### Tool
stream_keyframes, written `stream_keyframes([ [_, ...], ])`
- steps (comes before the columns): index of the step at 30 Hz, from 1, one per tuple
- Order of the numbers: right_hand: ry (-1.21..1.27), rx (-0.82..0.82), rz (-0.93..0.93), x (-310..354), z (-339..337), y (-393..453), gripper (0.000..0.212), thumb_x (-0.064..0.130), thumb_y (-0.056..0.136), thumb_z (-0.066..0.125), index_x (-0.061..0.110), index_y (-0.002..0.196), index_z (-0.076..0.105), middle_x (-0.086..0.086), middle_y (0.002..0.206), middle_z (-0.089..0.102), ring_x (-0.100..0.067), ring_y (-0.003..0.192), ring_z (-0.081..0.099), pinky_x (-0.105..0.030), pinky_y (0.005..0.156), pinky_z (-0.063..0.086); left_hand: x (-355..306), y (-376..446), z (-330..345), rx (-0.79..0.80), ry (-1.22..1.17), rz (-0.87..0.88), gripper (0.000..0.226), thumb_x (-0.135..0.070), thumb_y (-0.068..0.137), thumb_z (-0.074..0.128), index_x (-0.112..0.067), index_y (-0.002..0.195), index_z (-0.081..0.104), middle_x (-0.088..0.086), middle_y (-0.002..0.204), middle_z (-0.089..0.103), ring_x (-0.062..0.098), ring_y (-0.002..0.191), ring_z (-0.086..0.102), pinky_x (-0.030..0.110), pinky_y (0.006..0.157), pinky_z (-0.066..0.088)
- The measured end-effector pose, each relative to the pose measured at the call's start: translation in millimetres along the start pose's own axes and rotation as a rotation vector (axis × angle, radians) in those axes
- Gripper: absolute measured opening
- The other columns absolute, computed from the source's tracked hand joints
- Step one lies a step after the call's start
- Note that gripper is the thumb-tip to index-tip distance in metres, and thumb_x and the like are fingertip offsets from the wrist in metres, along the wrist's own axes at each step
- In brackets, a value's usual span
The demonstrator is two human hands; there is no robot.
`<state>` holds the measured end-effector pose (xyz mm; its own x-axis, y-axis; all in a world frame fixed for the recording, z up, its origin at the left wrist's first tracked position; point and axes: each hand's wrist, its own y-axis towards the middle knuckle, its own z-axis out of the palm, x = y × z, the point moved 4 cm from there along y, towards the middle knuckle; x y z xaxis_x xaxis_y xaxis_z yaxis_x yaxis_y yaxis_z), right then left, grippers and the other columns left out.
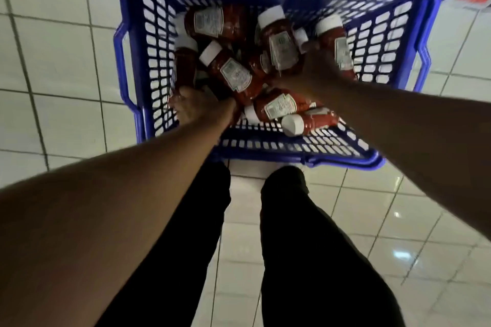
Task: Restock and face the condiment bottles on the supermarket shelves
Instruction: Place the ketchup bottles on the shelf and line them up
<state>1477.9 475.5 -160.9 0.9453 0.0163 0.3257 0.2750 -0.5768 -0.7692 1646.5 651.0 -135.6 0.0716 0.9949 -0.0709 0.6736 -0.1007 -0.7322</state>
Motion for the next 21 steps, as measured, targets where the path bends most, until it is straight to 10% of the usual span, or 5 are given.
stream_keyframes([
  [10, 0.123, -0.165, 0.078, 16.2, 5.7, 15.7, 0.1, 0.06, 0.06, 0.088, 0.016, 0.141, 0.05, -0.007, 0.132, 0.063, -0.026, 0.115, 0.062, -0.029, 0.083, 0.05, 0.9, 6.3, 28.0, 0.076, 0.021, -0.126, 0.083, -0.043, 0.081, 0.082, -0.011, 0.139, 0.033, 0.019, 0.139, 0.055, 0.039, 0.124, 0.057, 0.043, 0.096, 0.047],
  [16, 0.735, -0.071, 0.163, -6.2, -22.3, -48.0, 0.092, 0.052, 0.041, 0.092, 0.021, 0.124, 0.066, -0.002, 0.104, 0.077, -0.022, 0.09, 0.077, -0.042, 0.077, 0.064, 10.8, -8.4, 4.1, 0.087, -0.036, 0.007, 0.073, -0.047, 0.089, 0.07, -0.011, 0.142, 0.036, 0.018, 0.135, 0.058, 0.039, 0.121, 0.058, 0.035, 0.081, 0.038],
  [21, 1.279, -0.06, 0.204, -15.6, -43.9, -136.9, 0.043, 0.009, 0.079, 0.085, 0.014, 0.115, 0.063, -0.008, 0.104, 0.077, -0.027, 0.089, 0.076, -0.044, 0.076, 0.06, 16.6, -70.4, -57.7, 0.349, -0.466, -0.097, 0.035, -0.046, 0.082, 0.077, -0.026, 0.106, 0.064, 0.003, 0.093, 0.074, 0.021, 0.071, 0.074, 0.037, 0.059, 0.061],
])
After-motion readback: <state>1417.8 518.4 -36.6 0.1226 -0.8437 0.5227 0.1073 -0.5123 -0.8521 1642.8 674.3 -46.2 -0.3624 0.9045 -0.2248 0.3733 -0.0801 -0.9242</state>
